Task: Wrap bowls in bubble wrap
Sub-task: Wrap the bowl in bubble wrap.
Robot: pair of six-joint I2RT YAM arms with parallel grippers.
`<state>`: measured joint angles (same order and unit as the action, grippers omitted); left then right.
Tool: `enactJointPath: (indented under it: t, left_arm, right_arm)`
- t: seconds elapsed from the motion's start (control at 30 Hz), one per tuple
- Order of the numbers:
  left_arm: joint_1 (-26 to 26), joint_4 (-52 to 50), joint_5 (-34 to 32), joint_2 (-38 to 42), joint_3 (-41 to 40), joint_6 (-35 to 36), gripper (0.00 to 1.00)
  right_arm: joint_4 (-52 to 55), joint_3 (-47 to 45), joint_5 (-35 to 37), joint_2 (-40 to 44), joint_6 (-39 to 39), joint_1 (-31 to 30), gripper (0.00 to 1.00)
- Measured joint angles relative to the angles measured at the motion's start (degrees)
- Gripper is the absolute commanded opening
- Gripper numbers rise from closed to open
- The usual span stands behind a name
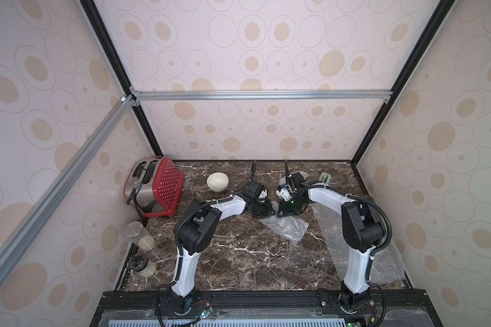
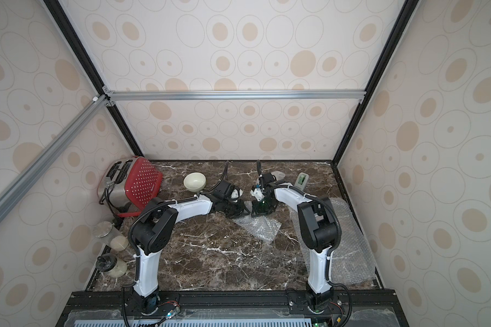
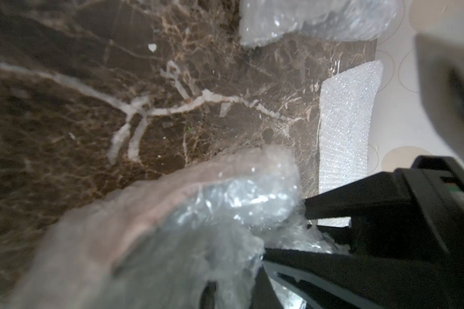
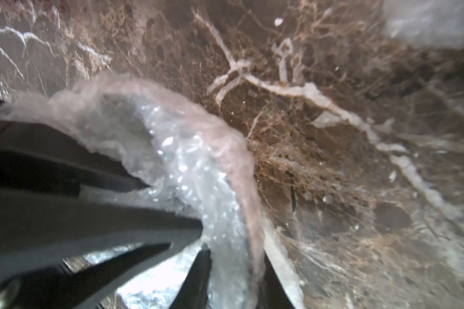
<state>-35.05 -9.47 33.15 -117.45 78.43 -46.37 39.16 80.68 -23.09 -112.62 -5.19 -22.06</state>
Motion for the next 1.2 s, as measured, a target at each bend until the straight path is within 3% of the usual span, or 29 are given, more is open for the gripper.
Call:
enactJointPath:
  t: [0.17, 0.47, 0.63, 0.83, 1.0, 1.2]
  left_arm:
    - [1.44, -3.08, 0.59, 3.28, 0.33, 0.92, 0.53]
    - [9.07, -8.44, -2.89, 14.93, -1.53, 3.78, 0.6]
    - [9.14, -5.64, -4.33, 22.82, -11.06, 2.71, 0.65]
    - [5.35, 0.39, -7.61, 29.94, -24.87, -2.34, 0.7]
    - [0.76, 7.8, -8.02, 27.63, -27.32, -6.38, 0.7]
    - [0.33, 12.17, -8.48, 21.14, -26.58, -8.33, 0.71]
  right_arm:
    - [-0.92, 0.02, 0.96, 0.0, -0.42, -0.02, 0.16]
    - [-0.17, 0.07, 2.34, 0.0, -0.87, 0.07, 0.08]
    - [0.81, 0.7, 2.34, 0.0, -2.14, 0.07, 0.08]
    - [1.84, 1.07, 2.49, 0.0, -3.56, 0.07, 0.08]
    - [2.08, 1.16, 2.54, 0.0, -4.02, 0.11, 0.08]
    - [2.23, 1.16, 2.56, 0.0, -4.33, 0.11, 0.08]
